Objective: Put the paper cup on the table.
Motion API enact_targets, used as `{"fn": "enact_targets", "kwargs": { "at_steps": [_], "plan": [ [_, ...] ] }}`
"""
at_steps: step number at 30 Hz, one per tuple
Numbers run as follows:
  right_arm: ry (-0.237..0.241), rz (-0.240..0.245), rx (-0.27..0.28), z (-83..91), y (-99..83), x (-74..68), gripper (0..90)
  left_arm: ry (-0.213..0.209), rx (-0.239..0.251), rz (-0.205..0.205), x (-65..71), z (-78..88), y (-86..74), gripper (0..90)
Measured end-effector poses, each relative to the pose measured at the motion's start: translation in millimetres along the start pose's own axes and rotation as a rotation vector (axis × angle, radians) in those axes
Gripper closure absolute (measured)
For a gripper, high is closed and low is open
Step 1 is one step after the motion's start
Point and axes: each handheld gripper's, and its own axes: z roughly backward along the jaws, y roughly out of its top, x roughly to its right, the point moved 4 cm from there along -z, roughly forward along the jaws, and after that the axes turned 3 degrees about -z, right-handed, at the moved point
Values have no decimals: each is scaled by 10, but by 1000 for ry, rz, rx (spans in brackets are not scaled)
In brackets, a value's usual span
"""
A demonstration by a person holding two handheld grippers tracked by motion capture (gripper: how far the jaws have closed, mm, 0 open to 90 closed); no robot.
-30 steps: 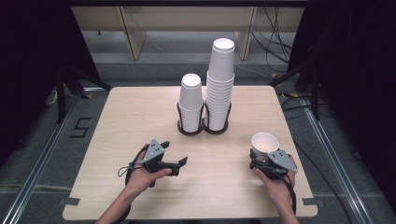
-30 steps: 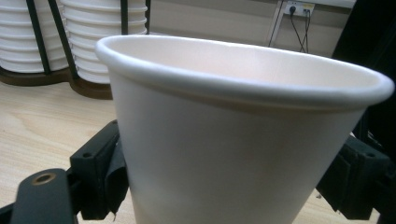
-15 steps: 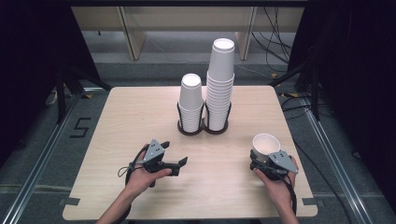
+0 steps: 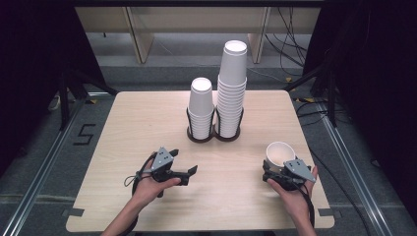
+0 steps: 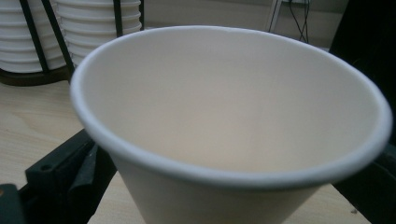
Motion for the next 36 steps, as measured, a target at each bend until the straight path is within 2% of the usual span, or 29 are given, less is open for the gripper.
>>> {"fn": "enact_targets", "kwargs": {
  "at_steps": [1, 2, 4, 6, 7, 8, 12, 14, 15, 16, 17, 18, 19, 20, 22, 23, 24, 26, 27, 28, 29, 30, 33, 34, 35, 36],
  "plan": [
    [31, -28, -9, 10, -4, -23, 5, 0, 0, 1, -1, -1, -1, 57],
    [5, -17, -5, 28, -5, -9, 4, 0, 0, 0, -1, -1, -1, 57],
    [22, -16, -11, 55, -8, -4, 5, 0, 0, 0, -1, 0, -2, 57],
    [18, -21, -21, 97, -23, 2, 5, 1, 1, 1, -4, 1, -2, 57],
    [21, -1, -9, 97, -29, 22, 5, 1, 1, 0, -5, 0, -2, 57],
    [19, -32, -26, 126, -45, 4, 5, 1, 2, 1, -6, -1, -3, 57],
    [36, -1, -12, 171, -70, 53, 5, 0, -2, -1, -3, 0, -10, 57],
    [29, 22, -18, 215, -80, 78, 5, 1, -3, -1, -3, -1, -12, 57],
    [28, -8, -25, 234, -97, 61, 5, 1, -4, -2, -4, -2, -13, 57],
    [45, 29, -25, 246, -94, 85, 5, 2, -4, -2, -6, -2, -15, 57],
    [45, 21, -23, 262, -105, 84, 5, 3, -5, -2, -7, -2, -17, 57],
    [45, -9, -37, 296, -119, 63, 5, 3, -6, -1, -8, -2, -19, 57],
    [60, 35, -32, 301, -116, 94, 5, 3, -7, -1, -9, -2, -21, 57],
    [59, 13, -42, 329, -138, 82, 5, -3, 4, 2, -8, -11, -22, 57],
    [77, 34, -42, 362, -156, 88, 5, 1, -2, -1, -10, -10, -26, 57],
    [63, 7, -51, 396, -174, 71, 5, 5, -7, 0, -8, -7, -28, 57],
    [77, 38, -38, 396, -178, 91, 5, 4, -8, -1, -7, -8, -31, 57],
    [70, 53, -31, 430, -192, 102, 5, 4, -14, -4, -3, -9, -36, 57],
    [64, 12, -45, 457, -207, 76, 4, 2, -12, -5, 0, -14, -39, 57],
    [77, 44, -31, 461, -206, 98, 4, -2, -10, -6, 4, -21, -42, 58],
    [71, 42, -29, 479, -211, 96, 4, -8, -3, -3, 12, -31, -46, 57],
    [79, 27, -29, 489, -220, 87, 5, -3, -18, -8, 16, -28, -50, 58],
    [71, 35, -21, 530, -236, 94, 5, -25, -18, -21, 48, -74, -53, 59],
    [75, 21, -29, 551, -247, 85, 5, -28, -27, -28, 65, -91, -47, 59],
    [87, 30, -19, 555, -250, 83, 5, -36, -34, -36, 88, -119, -35, 59],
    [83, 60, -11, 570, -243, 95, 4, -50, -29, -45, 119, -163, -17, 58]
  ]
}}
